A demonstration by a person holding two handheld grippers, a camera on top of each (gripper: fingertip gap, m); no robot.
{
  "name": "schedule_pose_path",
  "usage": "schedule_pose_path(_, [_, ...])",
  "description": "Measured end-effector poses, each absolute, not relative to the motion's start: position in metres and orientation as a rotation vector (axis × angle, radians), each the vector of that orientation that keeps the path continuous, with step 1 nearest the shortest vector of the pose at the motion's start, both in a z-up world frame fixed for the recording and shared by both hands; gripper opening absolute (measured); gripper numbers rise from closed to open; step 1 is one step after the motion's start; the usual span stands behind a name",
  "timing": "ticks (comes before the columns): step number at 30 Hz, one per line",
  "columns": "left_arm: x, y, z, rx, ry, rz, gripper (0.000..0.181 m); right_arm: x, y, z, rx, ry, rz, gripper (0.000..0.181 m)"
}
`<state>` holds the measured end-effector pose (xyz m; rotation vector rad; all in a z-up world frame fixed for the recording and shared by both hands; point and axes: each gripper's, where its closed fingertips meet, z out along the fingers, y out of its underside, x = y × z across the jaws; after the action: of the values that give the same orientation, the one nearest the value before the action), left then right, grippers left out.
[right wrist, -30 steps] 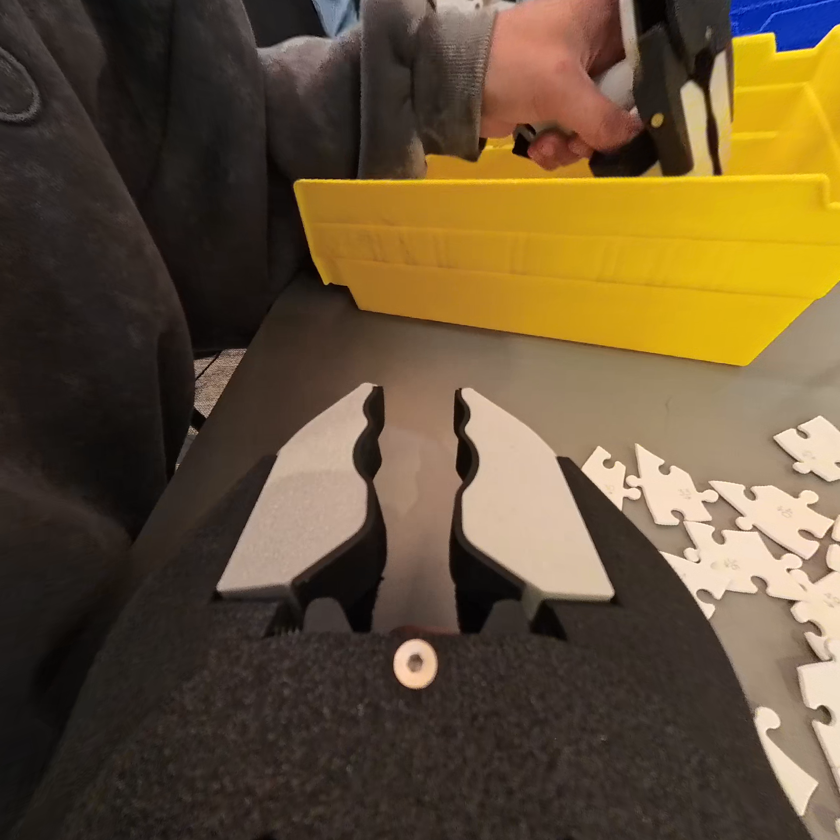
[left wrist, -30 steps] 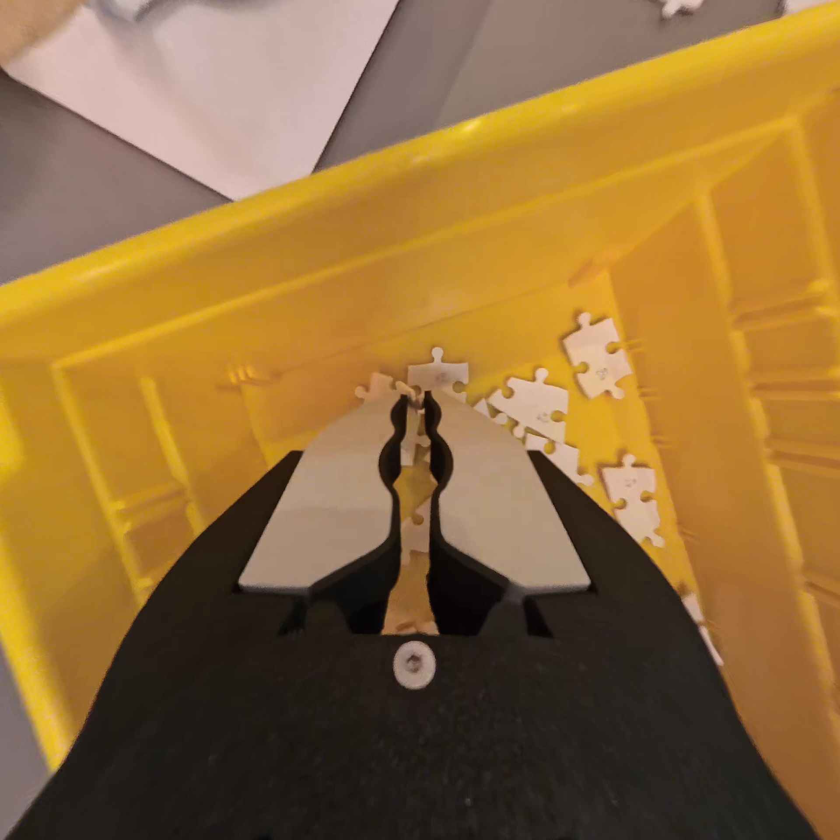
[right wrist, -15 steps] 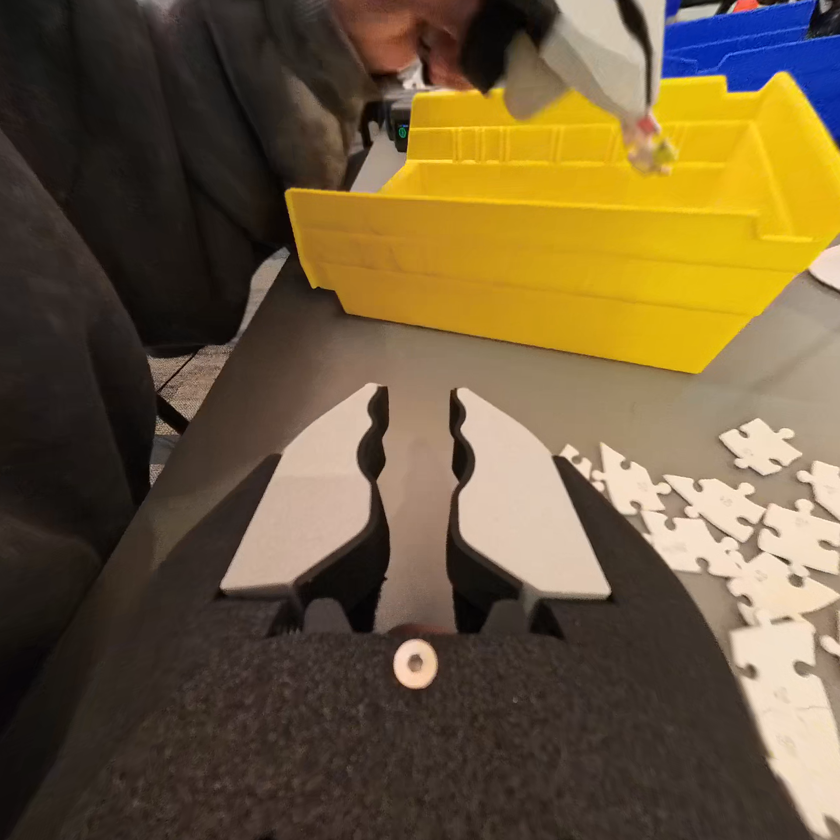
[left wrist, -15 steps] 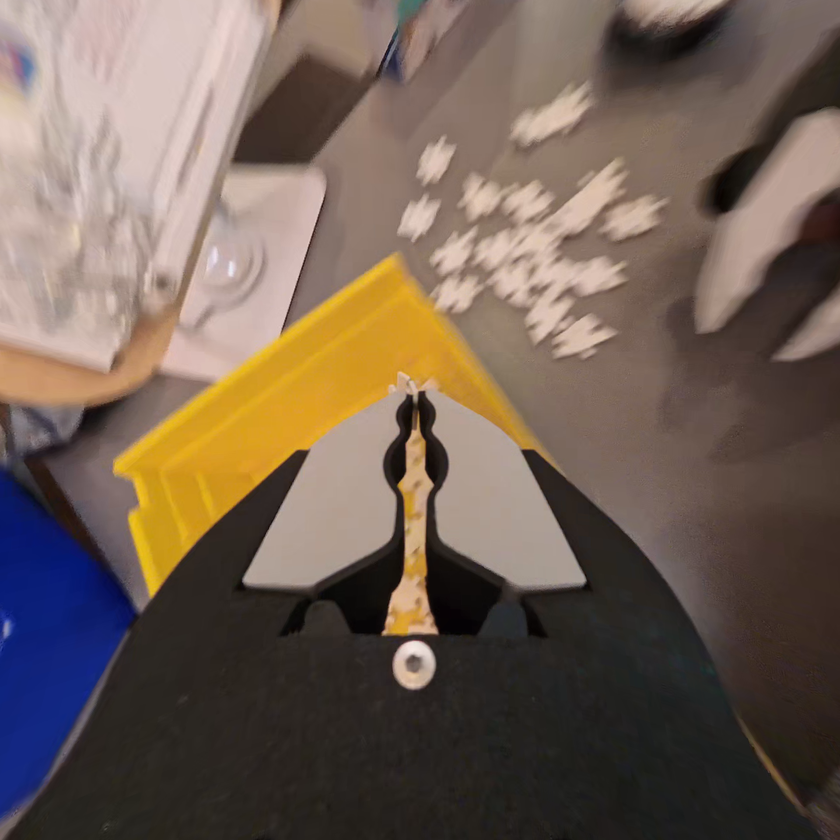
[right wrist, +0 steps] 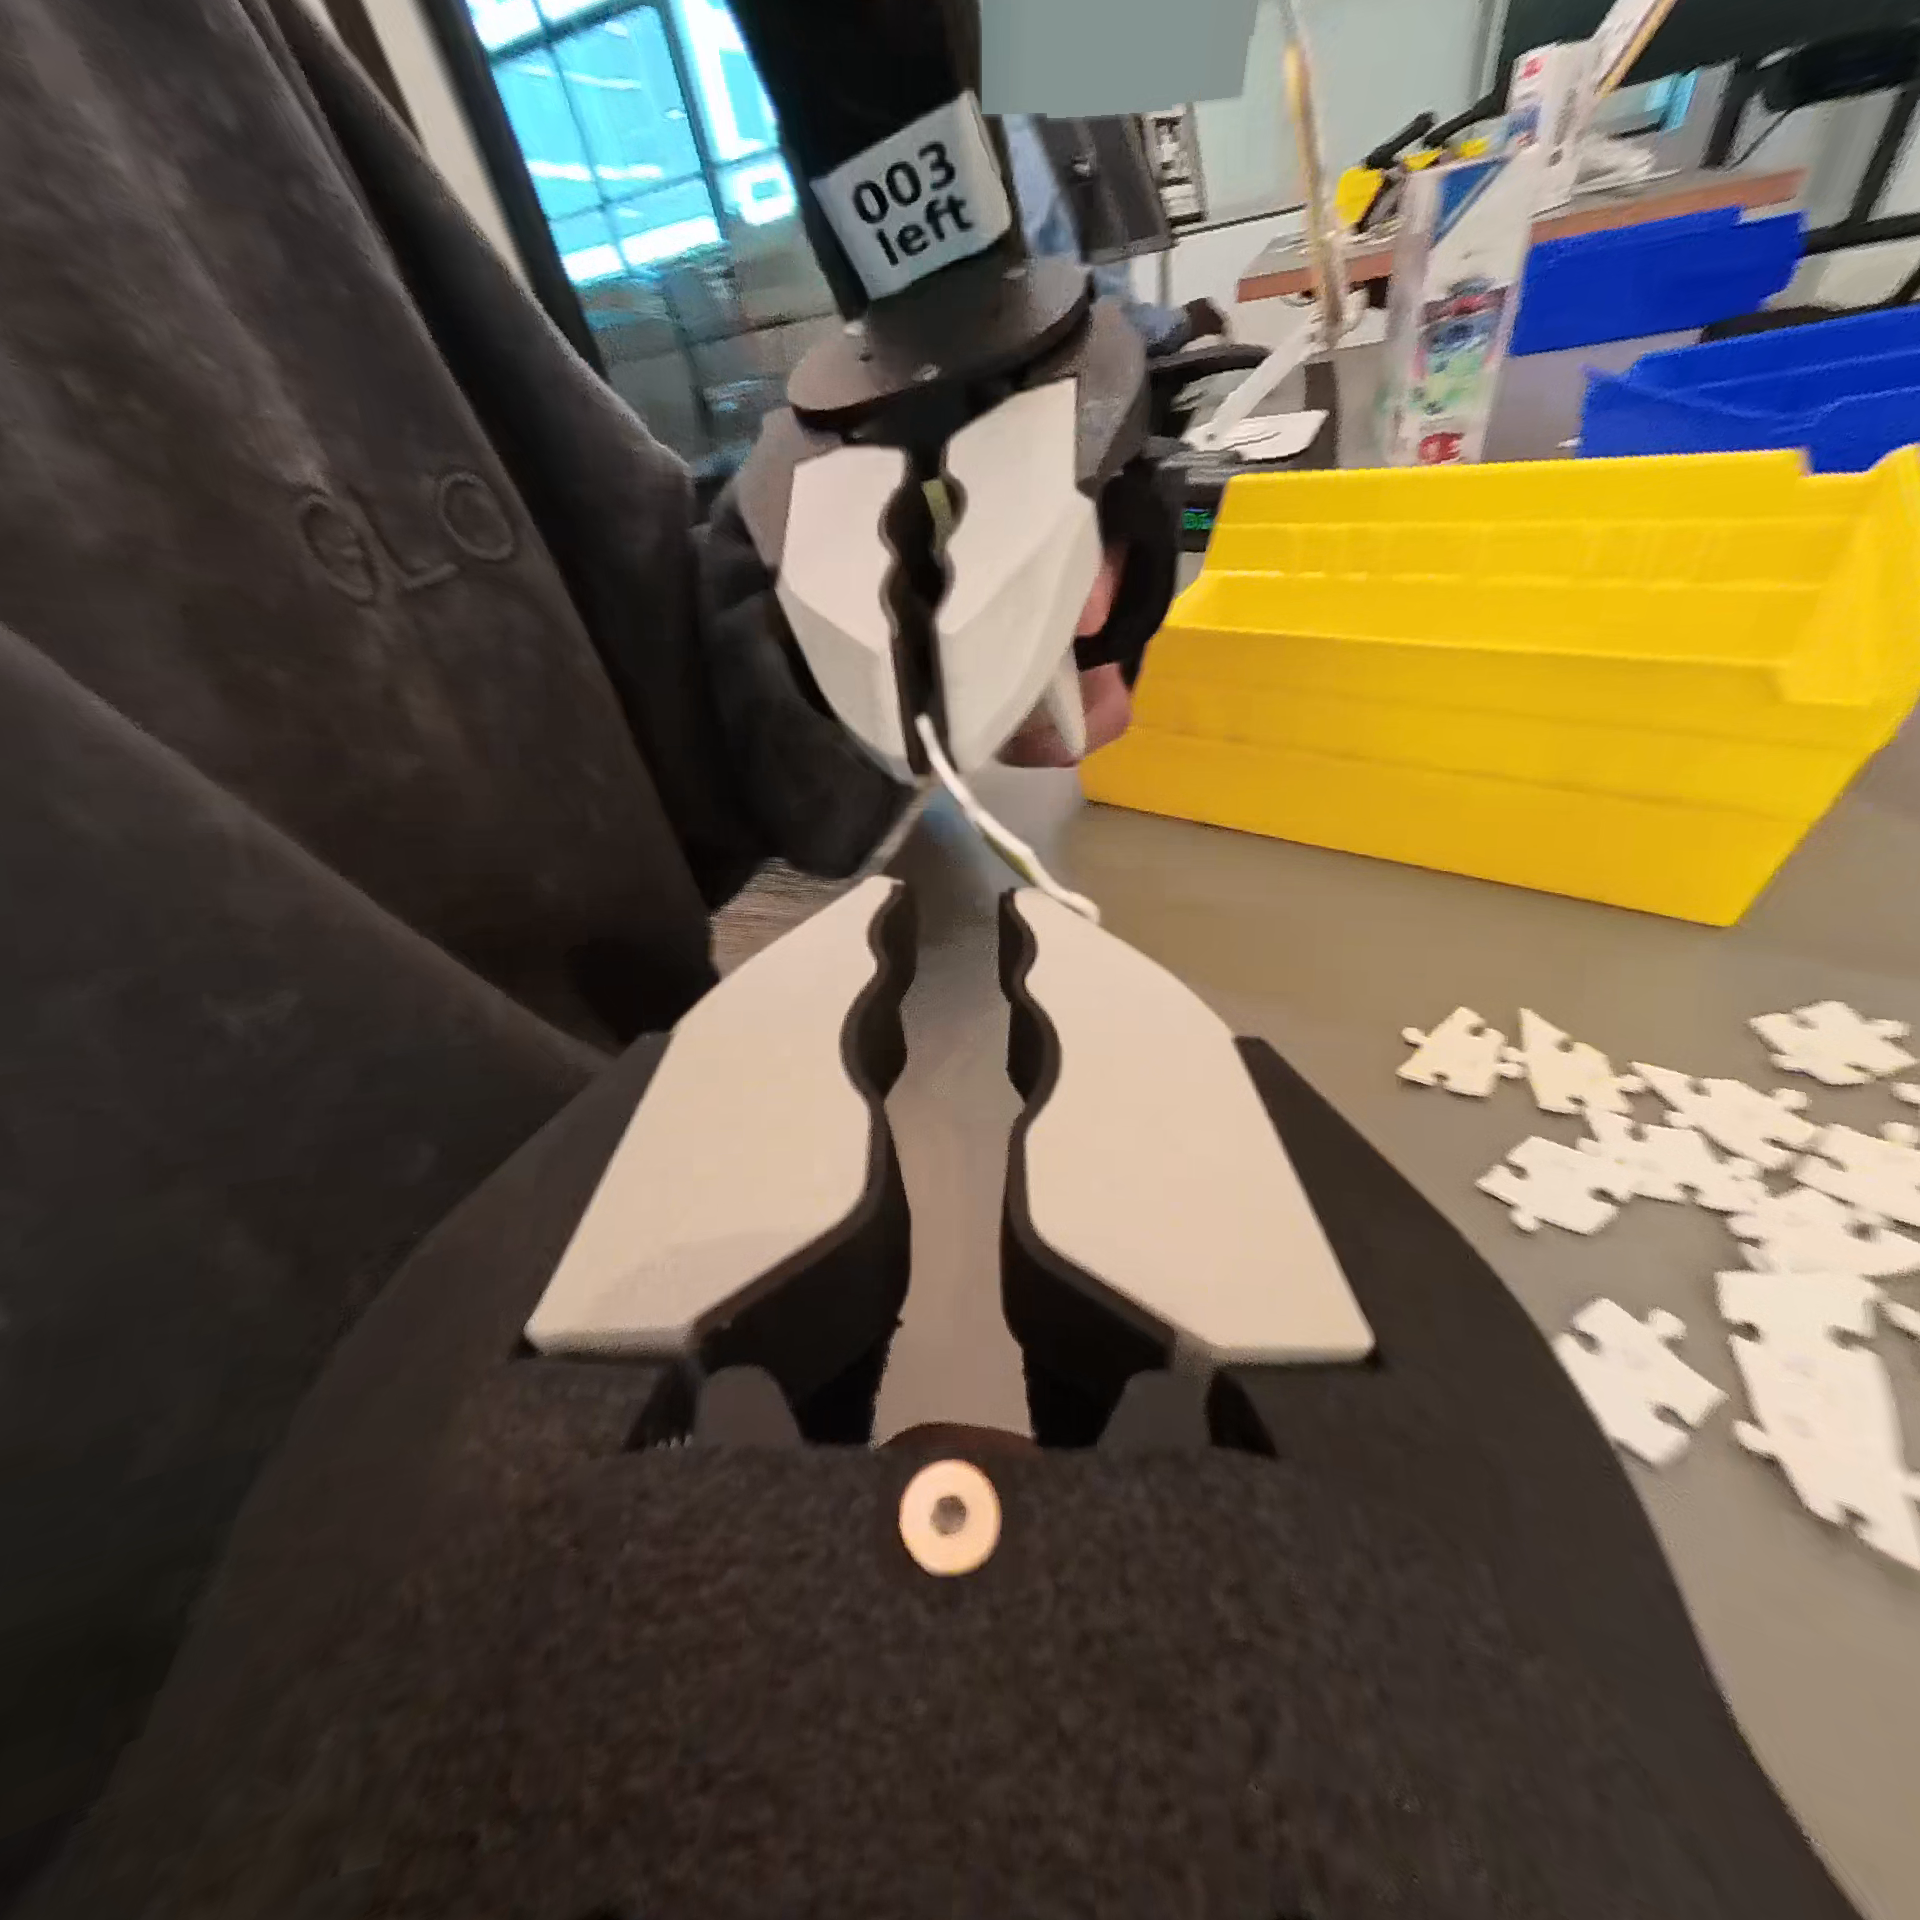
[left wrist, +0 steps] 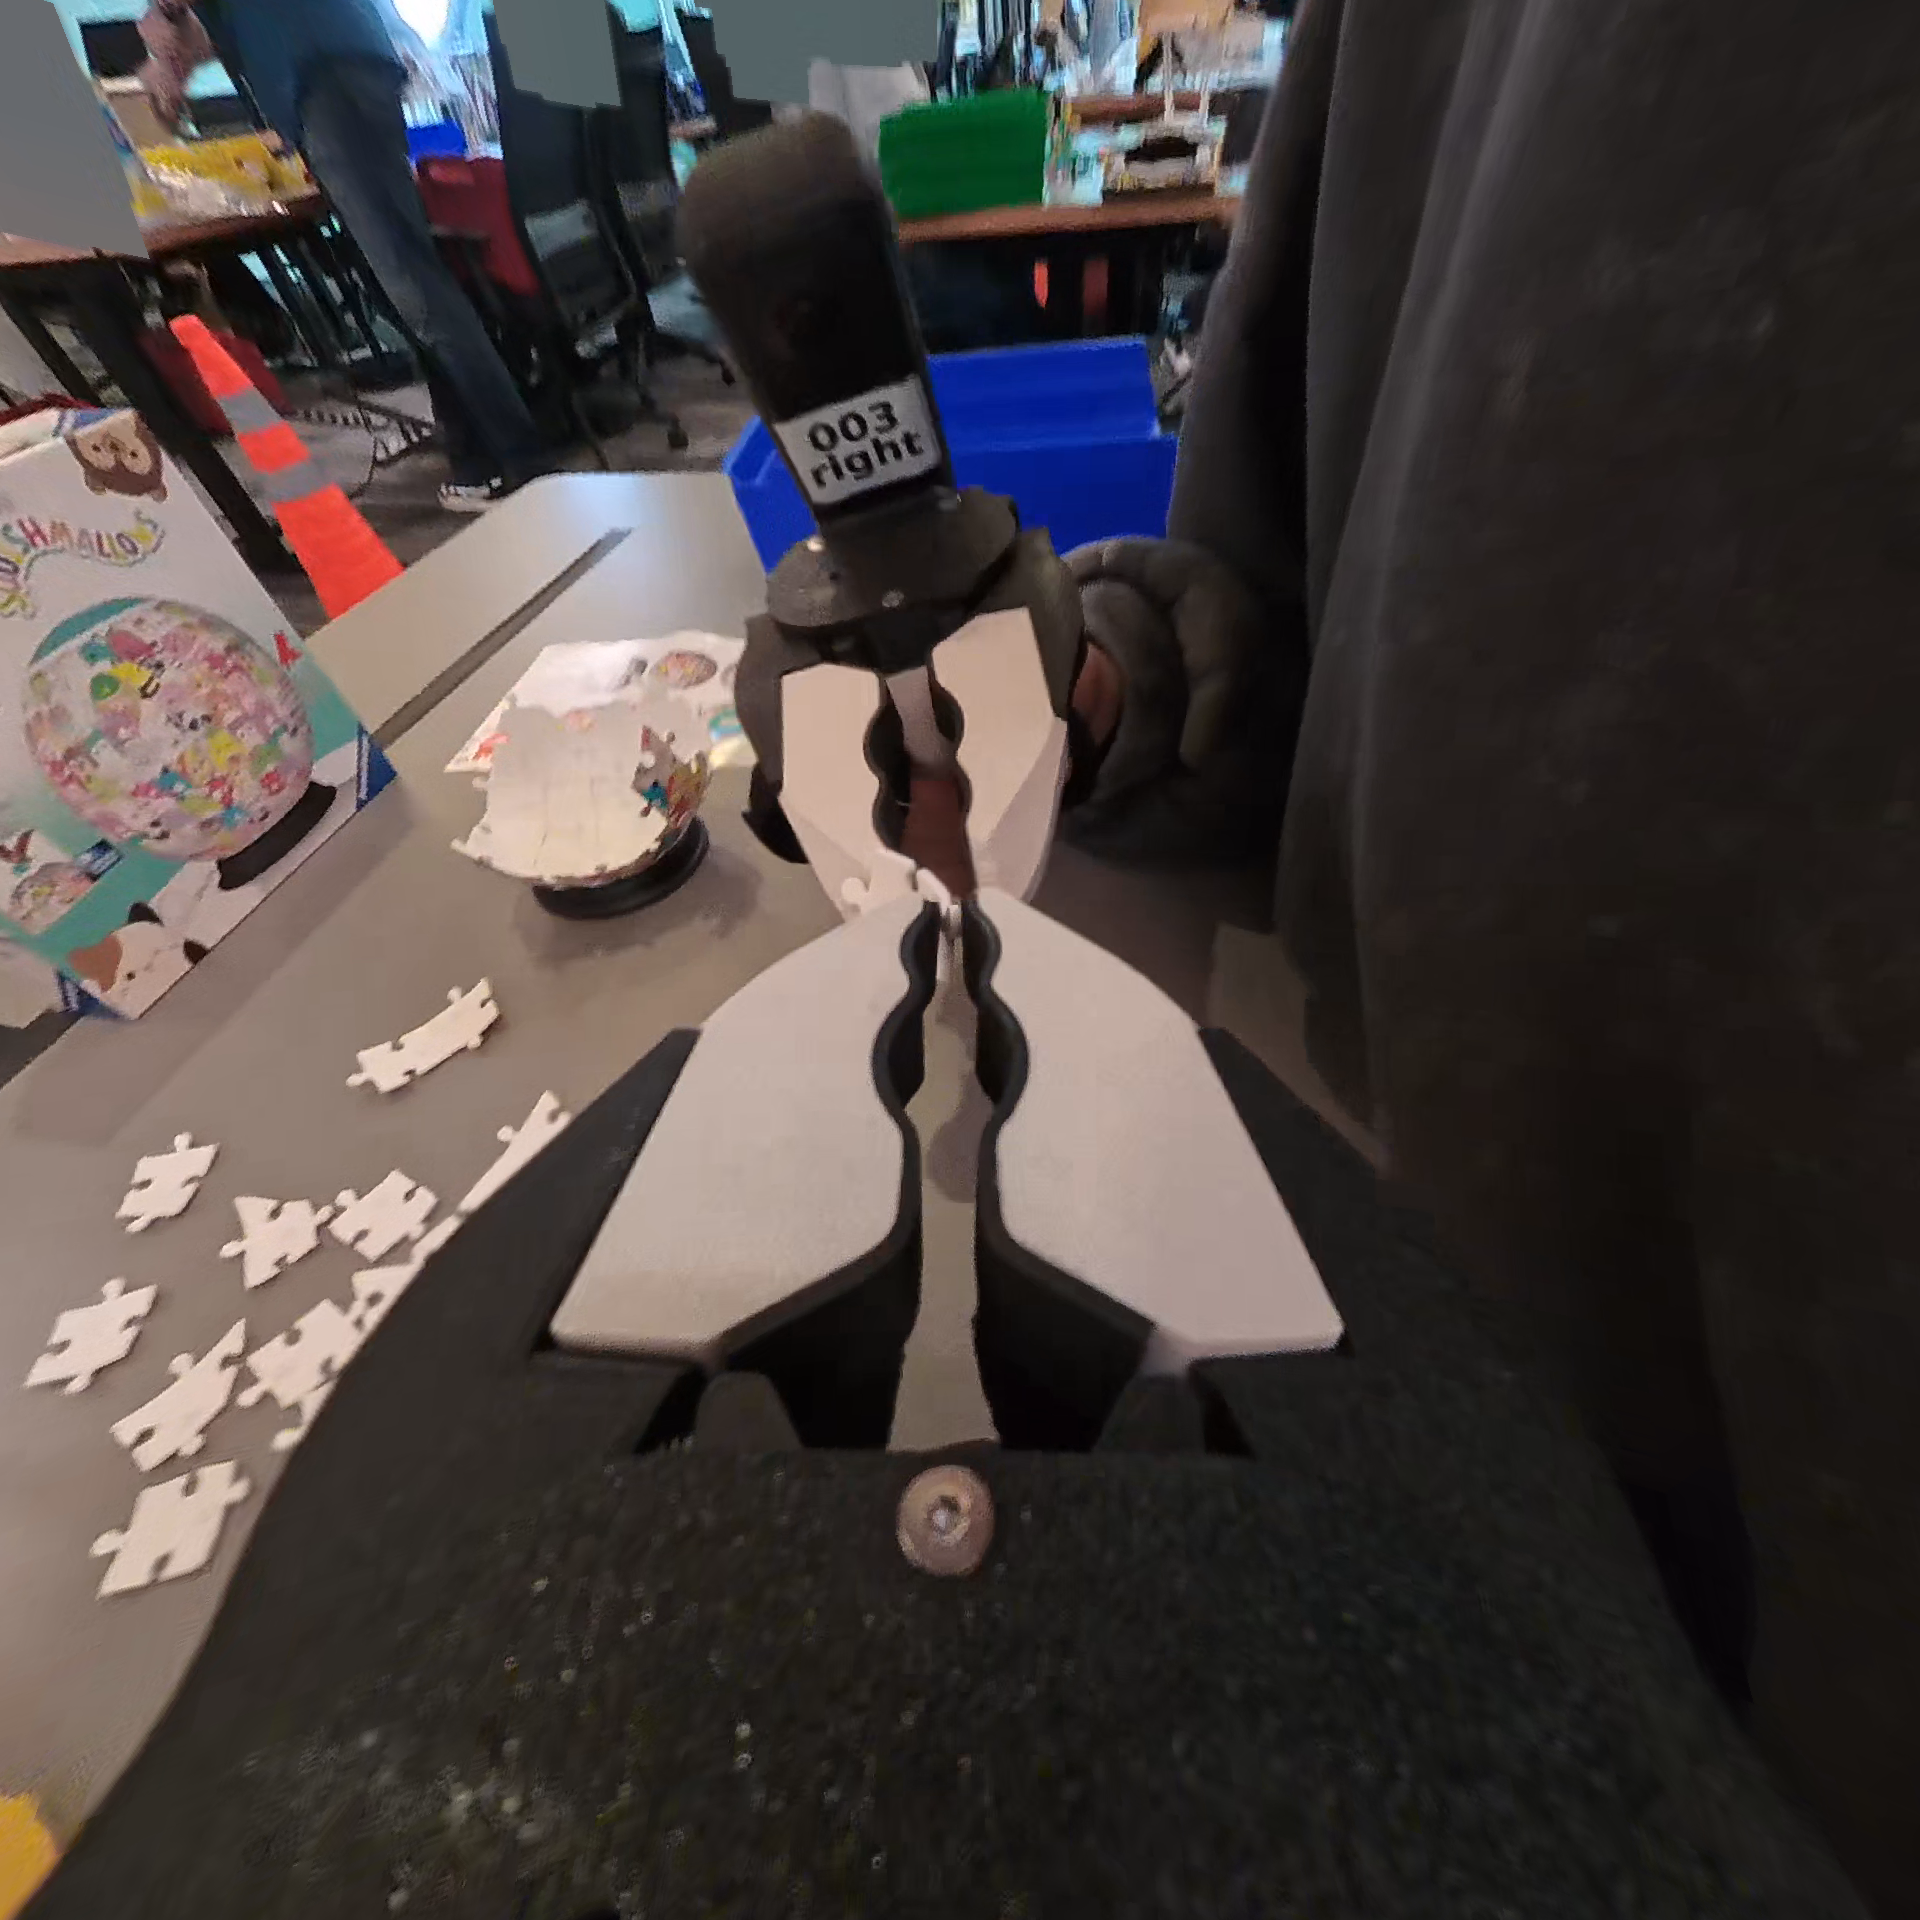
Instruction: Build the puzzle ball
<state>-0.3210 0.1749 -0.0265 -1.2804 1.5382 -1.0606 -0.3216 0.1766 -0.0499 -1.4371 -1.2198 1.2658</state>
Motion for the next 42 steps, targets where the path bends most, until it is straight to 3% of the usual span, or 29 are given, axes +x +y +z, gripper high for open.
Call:
schedule_pose_path(3, [-0.321, 0.159, -0.013, -1.247, 1.478, -1.154, 0.002, -0.304, 0.180, -0.053, -1.450, -1.199, 1.167, 0.020])
schedule_pose_path(7, [-0.318, 0.135, -0.003, -1.183, 1.451, -1.241, 0.002, -0.301, 0.153, -0.026, -1.296, -1.210, 1.345, 0.025])
schedule_pose_path(10, [-0.317, 0.122, 0.001, -1.162, 1.455, -1.282, 0.002, -0.310, 0.136, -0.030, -1.277, -1.313, 1.283, 0.021])
schedule_pose_path(12, [-0.317, 0.119, 0.004, -1.155, 1.437, -1.283, 0.002, -0.312, 0.129, -0.026, -1.239, -1.326, 1.231, 0.005])
schedule_pose_path(15, [-0.324, 0.123, 0.007, -1.183, 1.376, -1.257, 0.003, -0.315, 0.127, -0.020, -1.249, -1.311, 1.187, 0.004])
schedule_pose_path(17, [-0.335, 0.139, -0.003, -1.309, 1.312, -1.183, 0.018, -0.319, 0.134, -0.023, -1.283, -1.324, 1.082, 0.002])
schedule_pose_path(19, [-0.356, 0.158, -0.022, -1.514, 1.229, -1.085, 0.026, -0.325, 0.156, -0.040, -1.360, -1.366, 0.849, 0.002])
schedule_pose_path(24, [-0.431, 0.196, -0.070, -1.885, 0.804, -0.753, 0.025, -0.354, 0.221, -0.116, -1.475, -1.639, 0.132, 0.002])
schedule_pose_path(28, [-0.459, 0.184, -0.113, -2.069, 0.543, -0.675, 0.025, -0.392, 0.235, -0.158, -1.397, -1.874, -0.157, 0.002])
schedule_pose_path(34, [-0.477, 0.185, -0.150, -2.142, 0.522, -0.493, 0.024, -0.417, 0.230, -0.183, -1.428, -1.991, -0.235, 0.002])
schedule_pose_path(42, [-0.468, 0.186, -0.159, -2.165, 0.537, -0.571, 0.024, -0.417, 0.222, -0.190, -1.515, -1.964, -0.201, 0.005])
